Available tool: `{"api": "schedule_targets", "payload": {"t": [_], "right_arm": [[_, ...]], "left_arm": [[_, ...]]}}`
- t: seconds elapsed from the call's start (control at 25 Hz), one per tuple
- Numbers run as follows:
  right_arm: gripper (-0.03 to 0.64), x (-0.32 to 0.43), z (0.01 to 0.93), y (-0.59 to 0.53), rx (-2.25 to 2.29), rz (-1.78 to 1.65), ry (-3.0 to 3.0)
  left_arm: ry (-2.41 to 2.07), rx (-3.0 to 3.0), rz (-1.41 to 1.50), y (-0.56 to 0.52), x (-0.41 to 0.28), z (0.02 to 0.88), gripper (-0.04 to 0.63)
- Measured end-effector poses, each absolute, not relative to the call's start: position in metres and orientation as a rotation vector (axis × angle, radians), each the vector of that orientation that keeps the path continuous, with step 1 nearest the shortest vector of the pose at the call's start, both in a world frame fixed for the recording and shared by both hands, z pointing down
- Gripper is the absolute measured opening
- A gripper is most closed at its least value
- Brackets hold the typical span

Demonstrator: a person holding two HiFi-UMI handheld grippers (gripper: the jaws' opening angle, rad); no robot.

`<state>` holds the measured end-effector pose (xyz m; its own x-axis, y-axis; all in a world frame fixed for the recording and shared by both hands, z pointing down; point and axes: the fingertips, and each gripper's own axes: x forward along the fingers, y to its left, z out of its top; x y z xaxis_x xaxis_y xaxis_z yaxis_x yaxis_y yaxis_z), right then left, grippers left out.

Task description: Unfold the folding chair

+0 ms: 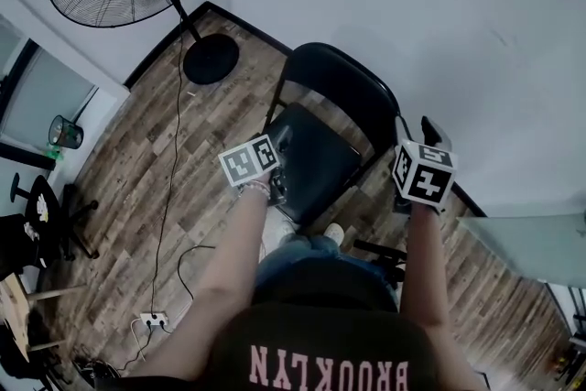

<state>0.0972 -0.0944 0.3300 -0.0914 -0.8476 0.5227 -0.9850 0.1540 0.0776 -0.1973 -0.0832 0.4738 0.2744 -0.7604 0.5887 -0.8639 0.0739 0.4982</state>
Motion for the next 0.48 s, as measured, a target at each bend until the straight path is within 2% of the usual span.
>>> {"api": "schedule_targets", "payload": {"t": [0.48], "right_arm": [[0.207,0.075,0.283,-0.099,1.671,0.319,-2.186]], "left_arm": [[-1.572,2.052,0.197,-0.115,-0.182,0.385,0.331]]}}
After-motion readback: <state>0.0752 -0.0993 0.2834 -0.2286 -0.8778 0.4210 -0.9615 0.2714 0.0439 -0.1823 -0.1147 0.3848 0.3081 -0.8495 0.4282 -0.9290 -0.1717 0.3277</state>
